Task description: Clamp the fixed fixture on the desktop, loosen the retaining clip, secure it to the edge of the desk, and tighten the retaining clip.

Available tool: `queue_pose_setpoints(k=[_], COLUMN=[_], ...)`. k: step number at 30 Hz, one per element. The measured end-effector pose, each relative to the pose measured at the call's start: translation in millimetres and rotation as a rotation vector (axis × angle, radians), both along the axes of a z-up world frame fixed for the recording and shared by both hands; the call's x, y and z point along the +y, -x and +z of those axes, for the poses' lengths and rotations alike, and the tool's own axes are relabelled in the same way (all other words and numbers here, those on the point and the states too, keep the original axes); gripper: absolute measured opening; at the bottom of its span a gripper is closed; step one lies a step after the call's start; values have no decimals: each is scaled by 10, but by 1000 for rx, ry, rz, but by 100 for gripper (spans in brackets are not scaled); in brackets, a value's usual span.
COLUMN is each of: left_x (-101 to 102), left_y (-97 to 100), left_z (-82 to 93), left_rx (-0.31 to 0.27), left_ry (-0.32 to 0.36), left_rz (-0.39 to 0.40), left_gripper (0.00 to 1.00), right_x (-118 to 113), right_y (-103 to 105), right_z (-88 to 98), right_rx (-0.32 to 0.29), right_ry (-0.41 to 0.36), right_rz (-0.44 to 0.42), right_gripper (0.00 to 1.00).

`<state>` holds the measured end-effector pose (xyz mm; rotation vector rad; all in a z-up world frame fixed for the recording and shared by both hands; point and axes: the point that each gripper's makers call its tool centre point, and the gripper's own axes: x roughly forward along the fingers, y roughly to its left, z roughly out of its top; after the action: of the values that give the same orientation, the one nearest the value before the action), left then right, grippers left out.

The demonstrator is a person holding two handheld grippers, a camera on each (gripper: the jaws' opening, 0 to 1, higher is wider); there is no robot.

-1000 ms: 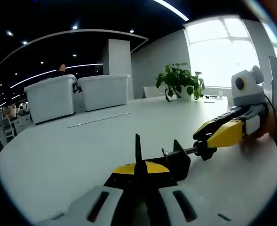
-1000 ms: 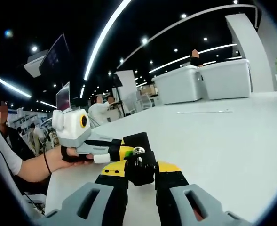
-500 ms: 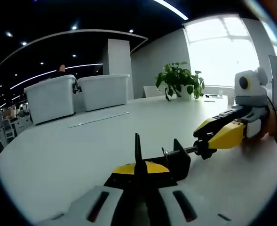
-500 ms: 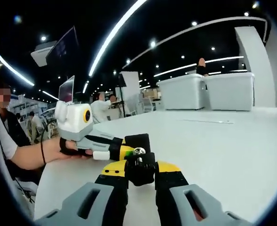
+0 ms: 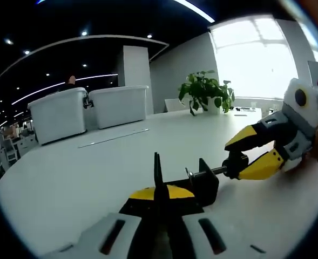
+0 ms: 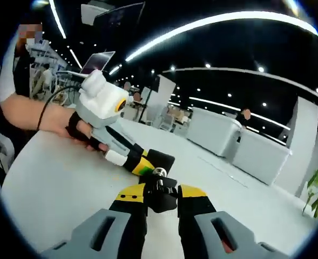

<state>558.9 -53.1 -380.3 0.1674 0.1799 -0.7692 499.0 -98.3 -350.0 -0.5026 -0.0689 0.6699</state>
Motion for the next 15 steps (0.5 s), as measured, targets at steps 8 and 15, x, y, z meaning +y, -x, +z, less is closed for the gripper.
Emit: queue_pose_setpoints(k=[8, 15], left_x=[-2, -4], left_y=[-7, -10], left_z=[-3, -5], left_rx=[3, 3], left_ry=[1, 0], left_rz=[1, 1], left_gripper=[5, 5], right_x=[-32, -98], right_y=[-17, -51], right_z=[-29, -39], right_rx=[128, 354], right_ry=[-136, -369], right_rz=[-5, 18], right_gripper=[26, 35])
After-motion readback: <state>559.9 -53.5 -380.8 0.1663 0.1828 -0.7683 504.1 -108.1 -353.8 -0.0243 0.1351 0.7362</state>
